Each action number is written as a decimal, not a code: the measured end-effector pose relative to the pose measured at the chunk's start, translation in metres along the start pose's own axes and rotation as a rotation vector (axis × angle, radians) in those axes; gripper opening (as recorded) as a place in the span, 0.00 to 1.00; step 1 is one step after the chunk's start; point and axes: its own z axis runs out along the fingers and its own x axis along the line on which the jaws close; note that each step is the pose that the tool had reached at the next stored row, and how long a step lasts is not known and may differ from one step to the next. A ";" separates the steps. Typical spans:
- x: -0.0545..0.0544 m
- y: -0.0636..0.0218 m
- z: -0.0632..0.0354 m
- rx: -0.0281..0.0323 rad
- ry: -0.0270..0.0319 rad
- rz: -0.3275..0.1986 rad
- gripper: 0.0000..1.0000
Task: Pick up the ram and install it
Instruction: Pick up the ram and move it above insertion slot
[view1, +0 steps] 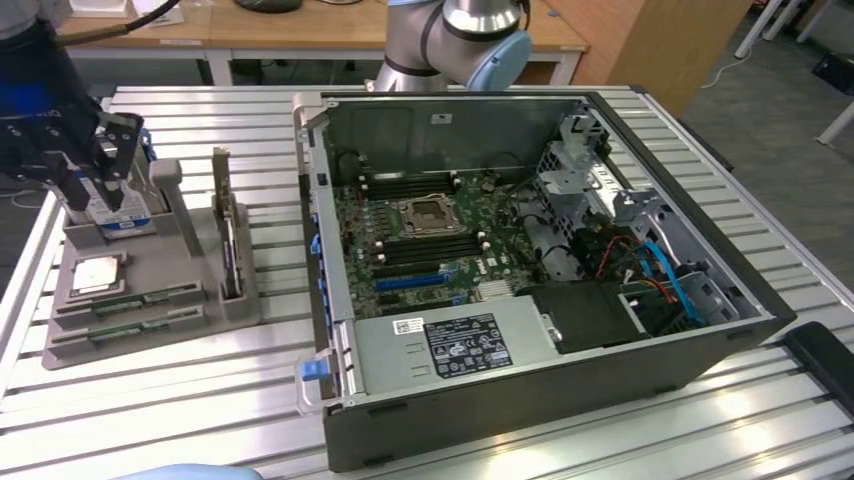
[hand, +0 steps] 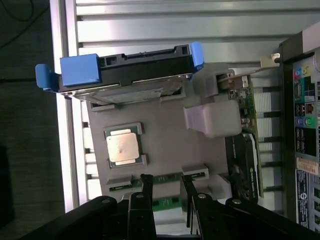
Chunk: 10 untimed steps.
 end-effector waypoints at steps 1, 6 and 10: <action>0.000 -0.0001 0.0018 0.0000 0.0000 0.000 0.36; 0.000 -0.0005 0.0109 0.0000 0.0000 0.000 0.36; 0.000 -0.0009 0.0181 0.0000 0.0001 0.000 0.36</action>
